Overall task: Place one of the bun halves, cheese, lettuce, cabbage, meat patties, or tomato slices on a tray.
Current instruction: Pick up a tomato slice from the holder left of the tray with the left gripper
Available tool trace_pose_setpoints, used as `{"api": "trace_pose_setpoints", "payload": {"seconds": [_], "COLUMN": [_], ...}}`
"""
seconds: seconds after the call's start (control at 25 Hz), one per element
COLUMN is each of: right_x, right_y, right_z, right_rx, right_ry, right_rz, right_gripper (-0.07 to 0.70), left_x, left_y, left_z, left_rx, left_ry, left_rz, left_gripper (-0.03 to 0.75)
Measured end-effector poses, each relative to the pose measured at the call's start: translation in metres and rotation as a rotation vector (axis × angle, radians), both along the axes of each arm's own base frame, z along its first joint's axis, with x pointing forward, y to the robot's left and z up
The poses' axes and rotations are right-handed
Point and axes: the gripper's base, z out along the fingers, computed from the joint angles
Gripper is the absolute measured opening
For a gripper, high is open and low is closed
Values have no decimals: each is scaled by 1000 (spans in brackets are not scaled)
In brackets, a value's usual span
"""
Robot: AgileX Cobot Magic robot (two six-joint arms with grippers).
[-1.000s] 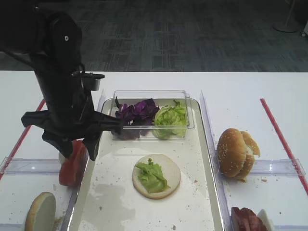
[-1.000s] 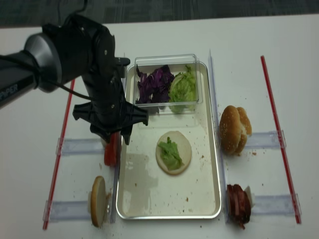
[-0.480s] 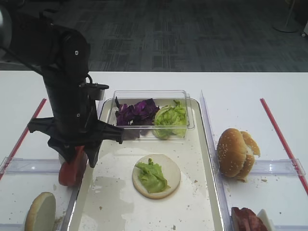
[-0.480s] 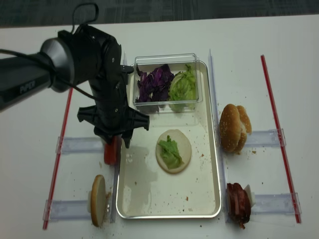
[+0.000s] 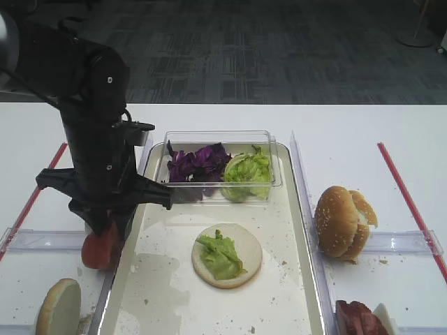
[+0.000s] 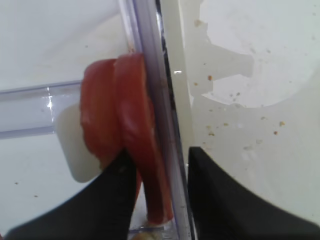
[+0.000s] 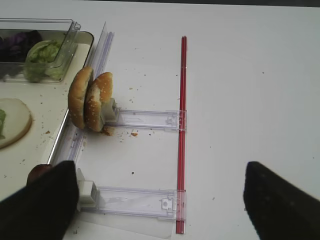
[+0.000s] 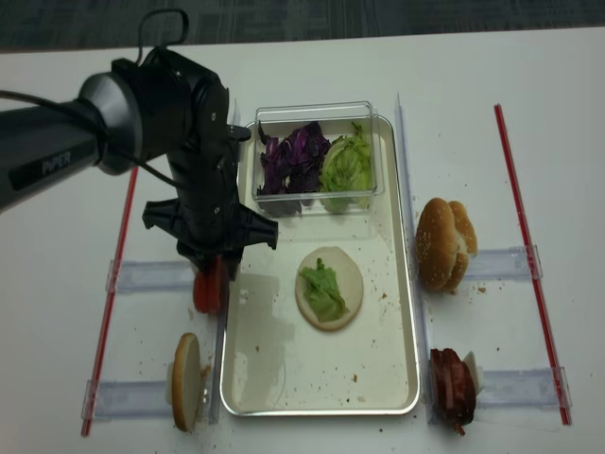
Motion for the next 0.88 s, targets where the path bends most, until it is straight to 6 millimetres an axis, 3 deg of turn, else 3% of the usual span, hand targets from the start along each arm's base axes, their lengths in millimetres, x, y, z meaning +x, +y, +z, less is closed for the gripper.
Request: {"api": "trace_pose_setpoints", "payload": {"seconds": [0.48,0.88], "right_x": [0,0], "right_y": [0,0], "right_z": [0,0], "right_rx": [0,0], "right_ry": [0,0], "right_rz": [0,0], "right_gripper": [679,679], "left_x": [1,1], "left_y": [1,2], "left_z": [0,0], "left_rx": [16,17], "left_ry": [-8,-9], "left_rz": [-12,-19], "left_gripper": [48,13]}}
